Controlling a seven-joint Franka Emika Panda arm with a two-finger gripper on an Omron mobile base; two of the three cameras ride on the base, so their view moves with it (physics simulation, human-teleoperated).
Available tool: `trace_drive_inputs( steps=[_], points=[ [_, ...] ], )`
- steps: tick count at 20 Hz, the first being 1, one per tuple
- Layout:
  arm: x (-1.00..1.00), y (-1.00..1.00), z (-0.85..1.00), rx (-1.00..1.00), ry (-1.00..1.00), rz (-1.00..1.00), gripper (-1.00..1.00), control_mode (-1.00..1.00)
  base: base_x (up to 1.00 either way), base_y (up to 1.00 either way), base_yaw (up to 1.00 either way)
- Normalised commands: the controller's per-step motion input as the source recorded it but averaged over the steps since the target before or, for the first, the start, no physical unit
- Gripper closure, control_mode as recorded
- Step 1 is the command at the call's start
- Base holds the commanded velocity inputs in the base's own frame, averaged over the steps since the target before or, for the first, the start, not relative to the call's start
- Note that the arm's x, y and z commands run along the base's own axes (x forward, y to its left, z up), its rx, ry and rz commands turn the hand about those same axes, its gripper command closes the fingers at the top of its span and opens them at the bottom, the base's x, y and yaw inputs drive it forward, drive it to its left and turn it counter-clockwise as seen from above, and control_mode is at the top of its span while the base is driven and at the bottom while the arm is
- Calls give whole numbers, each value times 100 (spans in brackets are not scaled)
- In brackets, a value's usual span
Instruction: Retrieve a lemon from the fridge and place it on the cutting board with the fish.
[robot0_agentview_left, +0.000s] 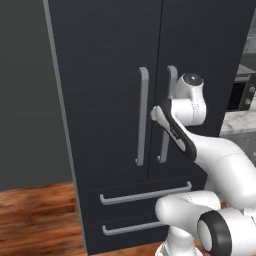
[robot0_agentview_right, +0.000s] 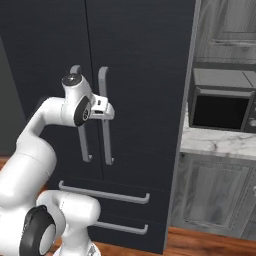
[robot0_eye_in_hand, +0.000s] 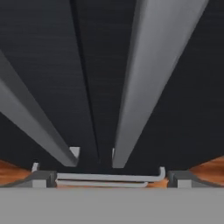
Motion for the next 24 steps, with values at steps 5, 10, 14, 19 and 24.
trace_drive_inputs(
  steps=[5,10,14,19,24],
  points=[
    [10,-34,0,0,-4,1,-100,-100,0,0,0],
    [19,-13,0,0,-1,0,-100,-100,0,0,0],
    [36,3,-1,0,-8,0,-100,-100,0,0,0],
    [41,0,-2,0,-14,0,-100,-100,0,0,0],
    [44,0,-10,0,-21,0,-100,-100,0,0,0]
  ],
)
